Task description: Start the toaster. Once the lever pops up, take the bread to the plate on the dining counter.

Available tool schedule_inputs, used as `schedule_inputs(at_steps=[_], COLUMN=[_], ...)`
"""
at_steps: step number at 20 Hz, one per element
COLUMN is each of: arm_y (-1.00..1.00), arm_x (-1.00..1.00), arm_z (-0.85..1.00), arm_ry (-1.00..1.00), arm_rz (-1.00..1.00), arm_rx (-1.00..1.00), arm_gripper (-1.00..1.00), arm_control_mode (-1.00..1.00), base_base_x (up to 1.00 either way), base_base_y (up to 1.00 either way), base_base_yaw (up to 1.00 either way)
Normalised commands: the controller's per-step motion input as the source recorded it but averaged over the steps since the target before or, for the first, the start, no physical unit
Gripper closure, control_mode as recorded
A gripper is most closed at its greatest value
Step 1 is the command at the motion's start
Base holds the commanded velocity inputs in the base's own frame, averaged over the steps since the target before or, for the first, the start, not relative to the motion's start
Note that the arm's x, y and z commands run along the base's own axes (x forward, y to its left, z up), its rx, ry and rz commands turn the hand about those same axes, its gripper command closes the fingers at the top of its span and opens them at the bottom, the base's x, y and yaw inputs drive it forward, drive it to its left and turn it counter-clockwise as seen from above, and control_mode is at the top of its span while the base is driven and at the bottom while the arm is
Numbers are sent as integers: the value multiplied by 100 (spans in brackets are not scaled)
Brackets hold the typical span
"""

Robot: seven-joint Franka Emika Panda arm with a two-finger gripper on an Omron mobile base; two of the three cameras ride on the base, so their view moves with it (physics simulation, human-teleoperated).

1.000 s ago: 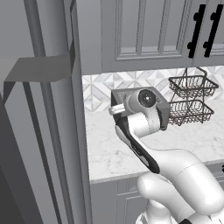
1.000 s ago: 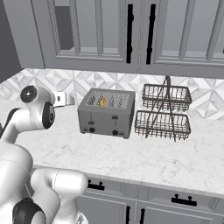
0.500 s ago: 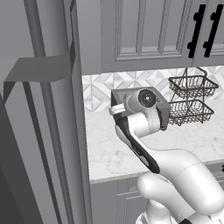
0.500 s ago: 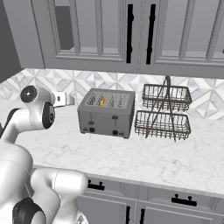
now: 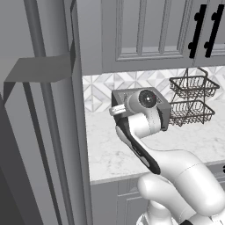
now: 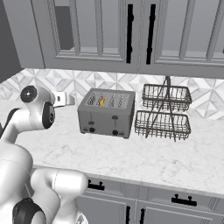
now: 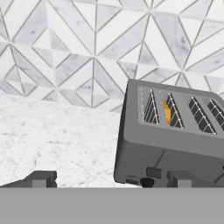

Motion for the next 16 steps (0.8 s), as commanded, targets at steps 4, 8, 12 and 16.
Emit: schedule_inputs(at_steps=[4, 8, 12, 16], arm_y=[0, 0, 0, 0], arm_x=[0, 0, 0, 0], arm_z=[0, 0, 0, 0], arm_ry=[0, 0, 0, 0], arm_rz=[0, 0, 0, 0], arm_rx=[0, 0, 0, 0], arm_gripper=[-100, -100, -100, -100], arm_control_mode=[-100, -100, -100, -100], base_base_x=[0, 0, 0, 0], base_base_y=[0, 0, 0, 0], base_base_yaw=[0, 0, 0, 0])
